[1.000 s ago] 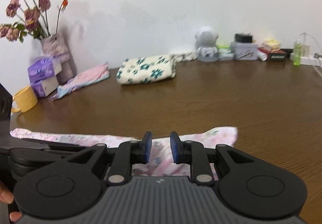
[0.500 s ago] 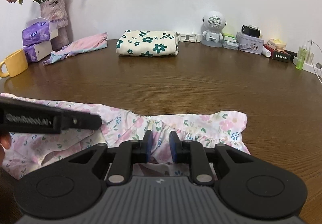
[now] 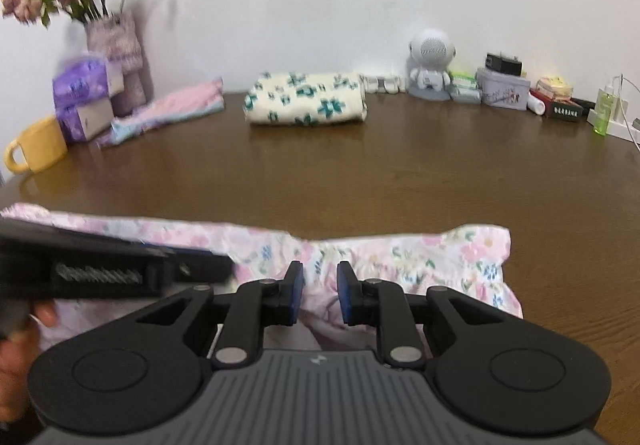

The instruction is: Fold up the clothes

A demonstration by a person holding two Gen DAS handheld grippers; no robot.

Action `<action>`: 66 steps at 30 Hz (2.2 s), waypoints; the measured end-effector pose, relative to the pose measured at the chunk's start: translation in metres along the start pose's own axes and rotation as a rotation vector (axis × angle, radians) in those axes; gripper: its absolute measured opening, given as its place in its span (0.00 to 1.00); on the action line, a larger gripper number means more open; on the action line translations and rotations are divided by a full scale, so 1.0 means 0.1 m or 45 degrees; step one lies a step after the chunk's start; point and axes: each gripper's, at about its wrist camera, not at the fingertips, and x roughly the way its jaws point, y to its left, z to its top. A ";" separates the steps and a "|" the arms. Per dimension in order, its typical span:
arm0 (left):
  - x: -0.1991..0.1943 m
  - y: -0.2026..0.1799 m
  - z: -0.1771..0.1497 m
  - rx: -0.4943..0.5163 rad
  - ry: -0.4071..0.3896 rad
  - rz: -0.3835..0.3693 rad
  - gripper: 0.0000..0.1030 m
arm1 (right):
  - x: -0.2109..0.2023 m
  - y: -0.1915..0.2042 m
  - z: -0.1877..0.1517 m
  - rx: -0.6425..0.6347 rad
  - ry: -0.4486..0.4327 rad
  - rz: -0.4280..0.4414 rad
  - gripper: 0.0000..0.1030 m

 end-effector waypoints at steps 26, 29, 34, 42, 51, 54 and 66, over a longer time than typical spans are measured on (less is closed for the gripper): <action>-0.26 0.37 -0.05 -0.056 -0.017 -0.016 0.11 | -0.14 0.17 0.12 0.013 -0.107 0.096 0.19; -0.25 0.37 -0.06 -0.052 -0.016 -0.015 0.11 | -0.03 0.40 0.12 -0.079 -0.075 0.084 0.18; -0.24 0.37 -0.06 -0.044 -0.015 -0.017 0.11 | 0.14 0.58 0.12 -0.131 -0.039 0.071 0.17; -0.29 0.45 -0.04 -0.077 -0.032 -0.014 0.11 | 0.21 0.58 0.07 -0.149 -0.002 0.031 0.17; -0.39 0.65 -0.04 -0.102 -0.056 0.057 0.10 | 0.18 0.58 0.04 -0.166 -0.015 0.013 0.18; -0.43 0.73 -0.05 -0.108 -0.062 0.078 0.10 | 0.18 0.58 0.04 -0.171 -0.017 0.010 0.18; -0.62 0.96 -0.08 -0.085 -0.081 0.175 0.10 | 0.18 0.58 0.04 -0.174 -0.017 0.010 0.18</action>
